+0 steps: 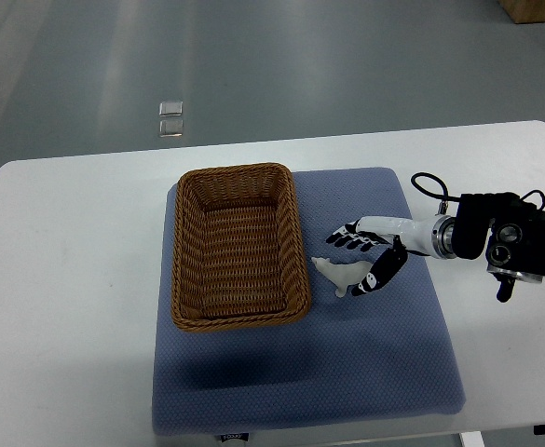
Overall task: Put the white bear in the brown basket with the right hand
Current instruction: 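Lower the right hand onto the white bear and close fingers around it, then lift the held bear up off the mat with the right hand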
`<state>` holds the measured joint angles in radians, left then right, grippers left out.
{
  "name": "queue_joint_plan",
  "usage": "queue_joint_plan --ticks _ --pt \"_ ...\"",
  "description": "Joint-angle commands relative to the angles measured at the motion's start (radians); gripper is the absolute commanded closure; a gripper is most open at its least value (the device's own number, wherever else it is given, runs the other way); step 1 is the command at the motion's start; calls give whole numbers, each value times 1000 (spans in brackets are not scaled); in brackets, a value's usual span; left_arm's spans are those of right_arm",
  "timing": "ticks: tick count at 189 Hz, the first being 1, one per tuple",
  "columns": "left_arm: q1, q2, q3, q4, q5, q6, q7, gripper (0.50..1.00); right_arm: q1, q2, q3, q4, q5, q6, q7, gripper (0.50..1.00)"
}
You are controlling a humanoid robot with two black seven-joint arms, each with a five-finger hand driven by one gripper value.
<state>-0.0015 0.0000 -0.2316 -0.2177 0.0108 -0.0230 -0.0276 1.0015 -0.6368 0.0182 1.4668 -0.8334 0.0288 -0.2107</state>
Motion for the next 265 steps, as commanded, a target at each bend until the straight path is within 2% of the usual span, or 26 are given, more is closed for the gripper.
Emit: queue_joint_plan --ticks 1,10,18,45,108,126,154,181,211,228,265 --pt "0 0 0 0 0 0 0 500 -3 0 0 0 -6 -3 2 642" --pt "0 0 0 0 0 0 0 500 -3 2 0 -2 -6 -3 2 672" --pt "0 0 0 0 0 0 0 500 -3 3 0 -3 -6 -3 4 681" --pt "0 0 1 3 0 0 0 500 -17 14 0 -6 -7 -13 5 699" --pt "0 0 3 4 0 0 0 500 -34 22 23 -13 -12 -21 24 705" --pt "0 0 3 1 0 0 0 500 -37 28 23 -13 -26 -21 27 740" --pt "0 0 3 4 0 0 0 500 -46 28 23 -20 -35 -24 44 746" --pt "0 0 5 9 0 0 0 500 -46 29 23 -22 -53 -23 45 846" --pt "0 0 5 8 0 0 0 500 -53 40 23 -34 -76 -23 59 887" --pt "0 0 5 8 0 0 0 500 -53 43 23 -45 -85 -24 60 936" --pt "0 0 6 8 0 0 0 500 -38 23 40 -46 -82 -13 60 948"
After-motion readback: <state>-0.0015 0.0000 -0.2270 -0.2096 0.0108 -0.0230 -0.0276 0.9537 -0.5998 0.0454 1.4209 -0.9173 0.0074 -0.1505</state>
